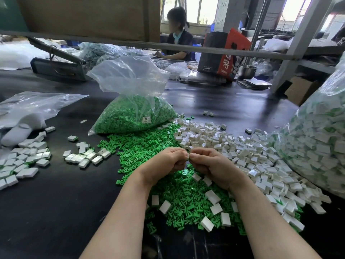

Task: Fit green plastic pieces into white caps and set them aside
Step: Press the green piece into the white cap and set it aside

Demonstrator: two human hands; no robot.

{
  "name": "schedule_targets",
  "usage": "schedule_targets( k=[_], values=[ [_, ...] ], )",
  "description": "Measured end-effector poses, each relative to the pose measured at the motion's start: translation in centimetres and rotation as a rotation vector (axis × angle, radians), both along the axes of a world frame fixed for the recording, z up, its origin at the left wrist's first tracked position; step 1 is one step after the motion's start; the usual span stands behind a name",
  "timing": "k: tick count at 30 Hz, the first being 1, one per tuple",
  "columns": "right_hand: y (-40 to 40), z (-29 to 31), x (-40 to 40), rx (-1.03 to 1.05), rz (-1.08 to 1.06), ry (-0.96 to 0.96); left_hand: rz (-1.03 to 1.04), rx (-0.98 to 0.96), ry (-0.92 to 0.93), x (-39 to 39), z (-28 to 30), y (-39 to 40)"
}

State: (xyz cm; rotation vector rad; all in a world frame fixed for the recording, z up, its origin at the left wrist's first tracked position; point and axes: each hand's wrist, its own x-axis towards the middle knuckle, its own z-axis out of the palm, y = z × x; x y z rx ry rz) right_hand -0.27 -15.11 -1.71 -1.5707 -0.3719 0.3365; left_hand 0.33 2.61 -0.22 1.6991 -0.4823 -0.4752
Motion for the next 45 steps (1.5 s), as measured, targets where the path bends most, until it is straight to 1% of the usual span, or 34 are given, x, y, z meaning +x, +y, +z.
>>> schedule_targets(
  k=[8, 14, 18, 22, 31, 36, 39, 45],
  values=[
    [0.0, 0.0, 0.0, -0.011, -0.007, -0.004, 0.003, 0.026, 0.002, -0.1, 0.0, 0.2],
    [-0.1, -0.3, 0.0, 0.148, -0.029, 0.029, 0.027, -0.051, 0.068, -0.3, 0.3, 0.3],
    [-0.1, -0.3, 0.1, 0.151, -0.028, 0.023, 0.044, 0.035, -0.016, -0.3, 0.6, 0.6],
    [-0.1, -0.3, 0.1, 0.17, -0.027, 0.033, 0.099, 0.056, -0.108, 0.0, 0.7, 0.7],
    [0.1, 0.2, -0.2, 0.115, -0.084, 0.053, 0.221, -0.087, -0.155, 0.3, 0.4, 0.5],
    [0.4, 0.5, -0.1, 0.078, -0.037, 0.096, 0.294, -0.158, -0.233, 0.2, 0.6, -0.1],
    [0.7, 0.5, 0.0, 0.025, -0.009, 0.073, 0.319, -0.193, -0.229, 0.1, 0.5, -0.5],
    [0.8, 0.5, -0.3, 0.013, -0.082, 0.049, 0.329, -0.149, -0.246, 0.2, 0.5, -1.0]
  ],
)
